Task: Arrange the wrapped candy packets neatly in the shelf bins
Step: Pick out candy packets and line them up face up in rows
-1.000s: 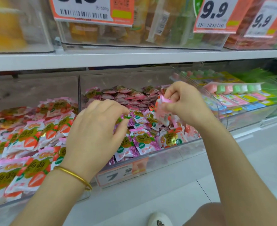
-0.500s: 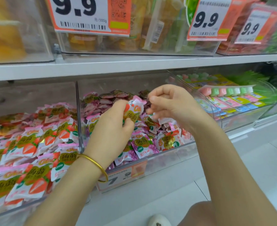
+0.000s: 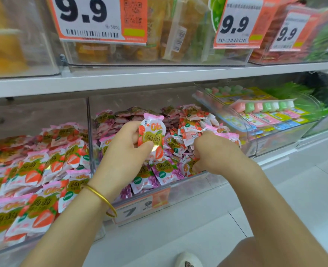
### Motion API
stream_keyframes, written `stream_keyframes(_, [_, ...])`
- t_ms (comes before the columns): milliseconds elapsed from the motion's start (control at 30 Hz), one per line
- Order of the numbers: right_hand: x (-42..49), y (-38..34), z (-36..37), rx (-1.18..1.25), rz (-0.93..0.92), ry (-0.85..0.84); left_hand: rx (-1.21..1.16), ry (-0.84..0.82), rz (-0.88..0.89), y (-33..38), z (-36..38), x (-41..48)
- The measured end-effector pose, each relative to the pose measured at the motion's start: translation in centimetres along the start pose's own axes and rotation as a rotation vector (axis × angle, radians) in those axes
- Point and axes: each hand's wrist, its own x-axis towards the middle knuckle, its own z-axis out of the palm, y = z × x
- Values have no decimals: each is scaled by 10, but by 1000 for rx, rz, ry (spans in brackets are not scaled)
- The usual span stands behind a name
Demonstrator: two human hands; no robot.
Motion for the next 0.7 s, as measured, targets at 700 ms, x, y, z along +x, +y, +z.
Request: stream_keyframes(700, [-24, -66, -27, 1572, -336, -121, -213, 131, 144, 12, -38, -43])
